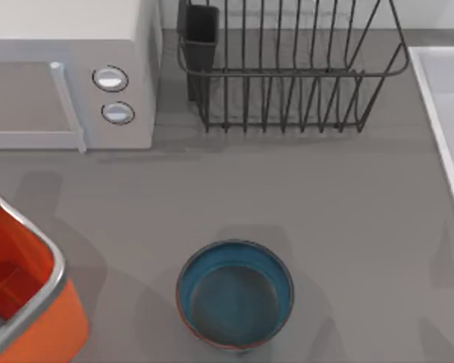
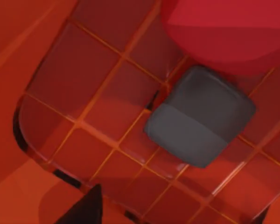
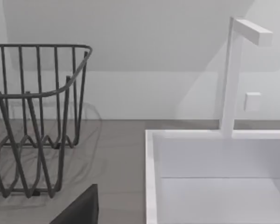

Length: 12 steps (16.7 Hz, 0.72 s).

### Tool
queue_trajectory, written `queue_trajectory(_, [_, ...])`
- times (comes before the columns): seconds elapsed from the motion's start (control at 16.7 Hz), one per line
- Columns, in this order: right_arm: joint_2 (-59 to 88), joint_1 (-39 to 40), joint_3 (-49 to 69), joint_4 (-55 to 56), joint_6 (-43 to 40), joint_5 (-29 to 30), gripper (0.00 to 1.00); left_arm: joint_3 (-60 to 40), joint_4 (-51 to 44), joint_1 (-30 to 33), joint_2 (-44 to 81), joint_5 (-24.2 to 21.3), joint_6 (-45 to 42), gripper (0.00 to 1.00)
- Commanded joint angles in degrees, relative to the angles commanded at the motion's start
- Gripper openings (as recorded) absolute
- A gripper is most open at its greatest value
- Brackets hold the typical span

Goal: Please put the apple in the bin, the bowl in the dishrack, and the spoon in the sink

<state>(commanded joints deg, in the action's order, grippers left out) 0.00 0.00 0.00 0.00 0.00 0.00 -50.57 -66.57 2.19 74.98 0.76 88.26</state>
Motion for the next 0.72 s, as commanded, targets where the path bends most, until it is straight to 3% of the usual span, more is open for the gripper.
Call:
queue_trajectory(0.3, [0.0, 0.0, 0.0, 0.0, 0.0, 0.0, 1.00, 5.7, 8.3, -0.7, -9.2, 0.0, -10.0, 1.00])
queue_trajectory(0.72, [0.0, 0.0, 0.0, 0.0, 0.0, 0.0, 1.00, 22.5, 30.4, -1.6, -34.1, -0.2, -39.2, 1.00])
